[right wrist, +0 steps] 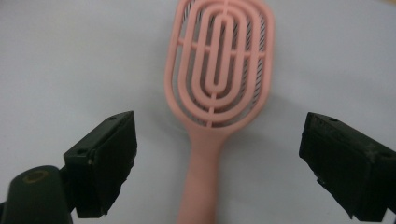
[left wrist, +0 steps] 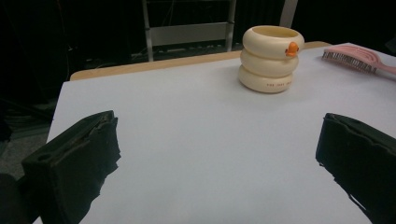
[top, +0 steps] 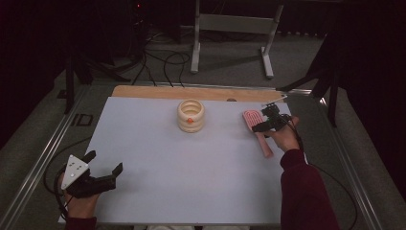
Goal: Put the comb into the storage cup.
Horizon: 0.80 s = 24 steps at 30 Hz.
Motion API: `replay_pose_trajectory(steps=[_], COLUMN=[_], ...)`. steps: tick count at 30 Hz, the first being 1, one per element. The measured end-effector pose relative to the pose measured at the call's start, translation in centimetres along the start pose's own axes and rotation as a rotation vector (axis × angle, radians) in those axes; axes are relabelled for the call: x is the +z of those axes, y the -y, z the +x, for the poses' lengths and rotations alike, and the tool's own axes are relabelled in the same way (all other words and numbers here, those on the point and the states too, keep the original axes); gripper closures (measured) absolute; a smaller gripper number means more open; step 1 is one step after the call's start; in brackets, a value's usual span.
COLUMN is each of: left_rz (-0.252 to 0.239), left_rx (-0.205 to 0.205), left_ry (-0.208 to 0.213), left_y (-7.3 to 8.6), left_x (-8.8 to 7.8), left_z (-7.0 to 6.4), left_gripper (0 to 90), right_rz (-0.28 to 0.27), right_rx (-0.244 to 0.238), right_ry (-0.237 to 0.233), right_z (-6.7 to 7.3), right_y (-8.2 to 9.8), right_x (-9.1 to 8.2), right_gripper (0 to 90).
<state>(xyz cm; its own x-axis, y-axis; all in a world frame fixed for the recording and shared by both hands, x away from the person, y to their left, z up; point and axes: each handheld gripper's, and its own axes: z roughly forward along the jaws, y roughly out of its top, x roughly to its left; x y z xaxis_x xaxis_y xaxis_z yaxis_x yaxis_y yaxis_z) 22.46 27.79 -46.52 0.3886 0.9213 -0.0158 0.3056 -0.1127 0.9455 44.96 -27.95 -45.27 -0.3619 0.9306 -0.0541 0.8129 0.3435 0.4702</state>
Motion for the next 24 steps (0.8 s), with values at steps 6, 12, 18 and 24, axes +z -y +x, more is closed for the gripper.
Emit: replay_pose_trajectory(steps=[6,12,18,24], left_rz=[0.005,0.008,0.010,0.011], left_rx=[0.003,0.002,0.003,0.002], left_ry=[0.000,0.000,0.000,0.000], left_y=[0.0,0.1,0.1,0.1], left_x=[0.1,0.1,0.1,0.2], left_z=[0.0,0.0,0.0,0.0], left_gripper=[0.0,0.0,0.0,0.0], right_rz=[0.039,0.077,0.095,0.124], right_rx=[0.025,0.043,0.061,0.063], right_ry=[-0.026,-0.040,-0.059,-0.072], right_z=[-0.2,-0.3,-0.3,-0.4], right_y=[0.2,0.4,0.5,0.6], right_x=[1.0,2.2,3.0,3.4], right_gripper=[13.8,15.1,18.4,29.4])
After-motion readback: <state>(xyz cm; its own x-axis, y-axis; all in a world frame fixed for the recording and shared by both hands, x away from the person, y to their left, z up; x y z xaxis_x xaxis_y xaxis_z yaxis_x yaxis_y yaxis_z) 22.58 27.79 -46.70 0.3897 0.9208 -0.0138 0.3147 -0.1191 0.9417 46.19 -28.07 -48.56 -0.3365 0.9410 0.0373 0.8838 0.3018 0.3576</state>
